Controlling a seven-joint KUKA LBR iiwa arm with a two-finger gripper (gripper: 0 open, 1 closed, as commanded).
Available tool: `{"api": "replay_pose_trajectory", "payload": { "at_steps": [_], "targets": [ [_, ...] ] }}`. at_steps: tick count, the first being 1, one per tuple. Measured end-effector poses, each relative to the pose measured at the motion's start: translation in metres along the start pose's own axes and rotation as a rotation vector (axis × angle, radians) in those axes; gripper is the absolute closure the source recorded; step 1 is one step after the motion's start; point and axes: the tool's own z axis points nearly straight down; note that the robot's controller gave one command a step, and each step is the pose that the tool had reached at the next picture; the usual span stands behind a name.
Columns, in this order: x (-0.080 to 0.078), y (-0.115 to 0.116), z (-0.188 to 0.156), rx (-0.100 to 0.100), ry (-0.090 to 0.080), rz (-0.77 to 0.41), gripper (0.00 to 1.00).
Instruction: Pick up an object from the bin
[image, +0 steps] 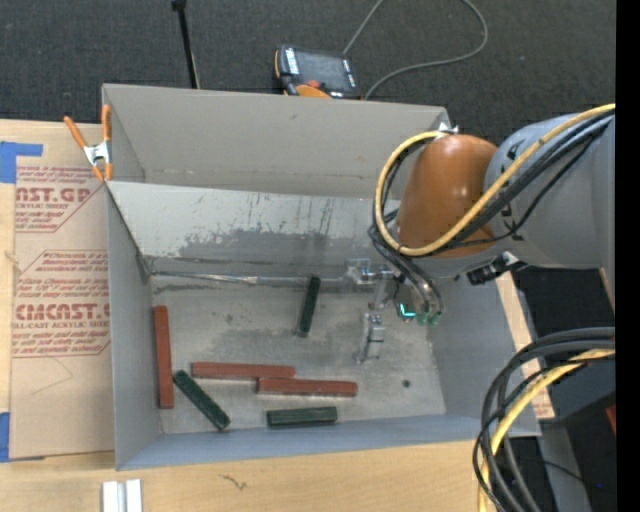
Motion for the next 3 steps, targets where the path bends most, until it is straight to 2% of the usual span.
{"api": "replay_pose_trajectory", "payload": {
  "at_steps": [1, 2, 3],
  "targets": [
    [-0.030, 0.056, 0.063, -0.001, -0.006, -0.300, 0.00],
    [-0.030, 0.053, 0.030, 0.002, -0.010, -0.406, 0.00],
    [-0.030, 0.062, 0.030, 0.002, -0.009, -0.588, 0.00]
  ]
}}
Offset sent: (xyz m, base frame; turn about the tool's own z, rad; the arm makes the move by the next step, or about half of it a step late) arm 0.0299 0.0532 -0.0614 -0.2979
